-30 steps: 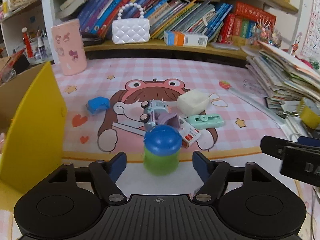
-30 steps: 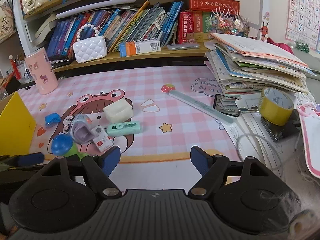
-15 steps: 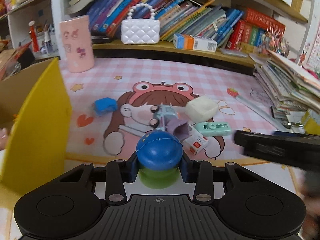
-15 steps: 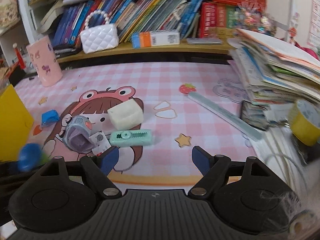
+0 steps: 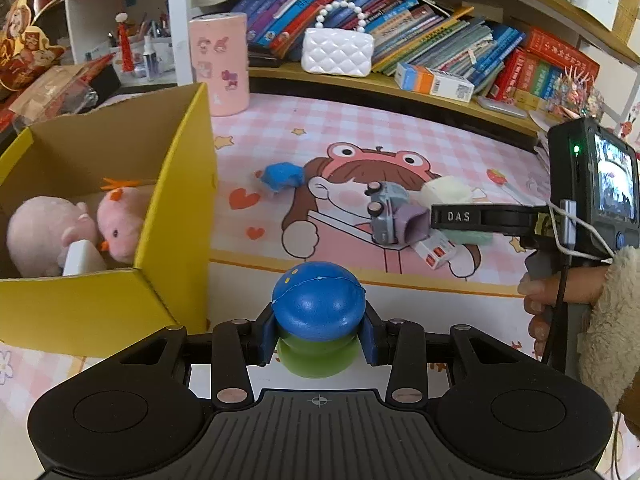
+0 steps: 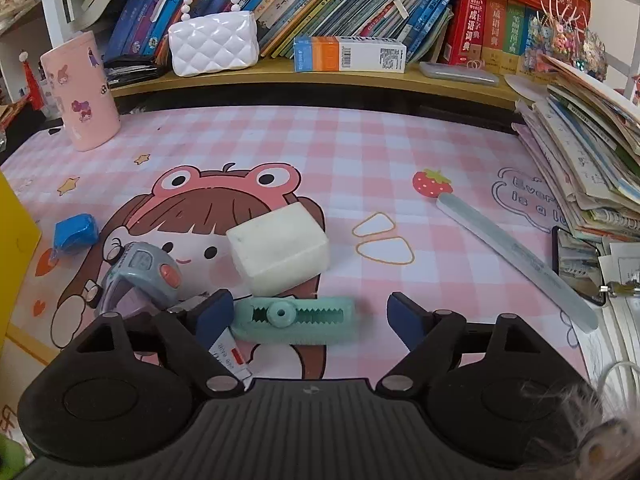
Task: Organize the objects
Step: 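Grasp the blue-capped green toy with the left tool while the right tool grasps the mint-green stapler, then carry the green toy and mint stapler up and over the yellow box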
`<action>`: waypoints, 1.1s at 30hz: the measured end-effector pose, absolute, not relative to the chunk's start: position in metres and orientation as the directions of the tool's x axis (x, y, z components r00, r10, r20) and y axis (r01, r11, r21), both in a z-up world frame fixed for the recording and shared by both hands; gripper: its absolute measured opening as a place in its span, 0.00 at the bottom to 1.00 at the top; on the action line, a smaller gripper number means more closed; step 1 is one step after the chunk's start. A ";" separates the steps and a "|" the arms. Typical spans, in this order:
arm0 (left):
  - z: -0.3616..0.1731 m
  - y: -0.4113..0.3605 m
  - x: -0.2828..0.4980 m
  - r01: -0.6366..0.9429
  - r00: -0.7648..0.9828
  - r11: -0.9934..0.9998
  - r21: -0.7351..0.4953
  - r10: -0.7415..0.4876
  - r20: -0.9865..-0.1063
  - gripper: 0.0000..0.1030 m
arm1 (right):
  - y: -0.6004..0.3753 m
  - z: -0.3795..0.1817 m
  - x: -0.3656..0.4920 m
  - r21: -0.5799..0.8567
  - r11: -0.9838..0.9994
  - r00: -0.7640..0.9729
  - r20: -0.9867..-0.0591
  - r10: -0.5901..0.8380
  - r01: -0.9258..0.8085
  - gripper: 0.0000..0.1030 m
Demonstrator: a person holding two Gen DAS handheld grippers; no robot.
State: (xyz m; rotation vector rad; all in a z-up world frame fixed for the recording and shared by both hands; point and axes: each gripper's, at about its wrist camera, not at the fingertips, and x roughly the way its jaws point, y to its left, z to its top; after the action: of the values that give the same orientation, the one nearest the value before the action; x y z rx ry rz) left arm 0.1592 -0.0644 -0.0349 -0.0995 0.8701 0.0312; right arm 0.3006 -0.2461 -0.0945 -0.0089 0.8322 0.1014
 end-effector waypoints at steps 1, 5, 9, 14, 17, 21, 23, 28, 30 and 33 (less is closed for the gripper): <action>-0.035 -0.064 0.159 -0.068 0.645 0.995 -0.076 -0.014 -0.764 0.37 | -0.247 -0.096 0.301 0.035 0.994 0.666 -0.740 0.094 -0.101 0.82; -0.034 -0.066 0.157 -0.057 0.648 0.996 -0.076 -0.021 -0.761 0.37 | -0.250 -0.103 0.296 0.007 0.992 0.657 -0.749 0.087 -0.124 0.78; -0.034 -0.066 0.155 -0.053 0.648 0.996 -0.074 -0.022 -0.761 0.37 | -0.249 -0.105 0.295 0.000 0.990 0.675 -0.731 0.096 -0.142 0.79; -0.033 -0.065 0.155 -0.053 0.647 0.996 -0.074 -0.022 -0.762 0.37 | -0.248 -0.108 0.297 -0.048 0.980 0.706 -0.701 0.106 -0.195 0.86; -0.033 -0.062 0.154 -0.059 0.647 0.996 -0.074 -0.018 -0.762 0.37 | -0.253 -0.109 0.299 -0.037 0.971 0.709 -0.690 0.147 -0.238 0.81; -0.033 -0.060 0.152 -0.064 0.646 0.995 -0.074 -0.015 -0.763 0.37 | -0.254 -0.104 0.296 0.005 0.971 0.699 -0.693 0.176 -0.239 0.42; -0.033 -0.060 0.151 -0.061 0.647 0.995 -0.074 -0.017 -0.762 0.37 | -0.254 -0.102 0.295 0.006 0.978 0.702 -0.695 0.155 -0.210 0.31; -0.031 -0.063 0.149 -0.042 0.658 0.995 -0.087 -0.038 -0.752 0.37 | -0.262 -0.092 0.285 0.037 0.987 0.697 -0.704 0.139 -0.159 0.23; -0.031 -0.064 0.148 -0.033 0.660 0.995 -0.093 -0.048 -0.749 0.37 | -0.263 -0.086 0.278 0.048 0.988 0.701 -0.700 0.137 -0.145 0.23; -0.030 -0.064 0.146 -0.019 0.667 0.994 -0.105 -0.065 -0.742 0.37 | -0.265 -0.073 0.262 0.081 0.988 0.706 -0.693 0.148 -0.128 0.23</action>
State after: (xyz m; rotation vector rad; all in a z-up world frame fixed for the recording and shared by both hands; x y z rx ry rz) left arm 0.1457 -0.0644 -0.0301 -0.1070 0.8405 -0.0260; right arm 0.2624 -0.2647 -0.0734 0.0279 0.7720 0.1535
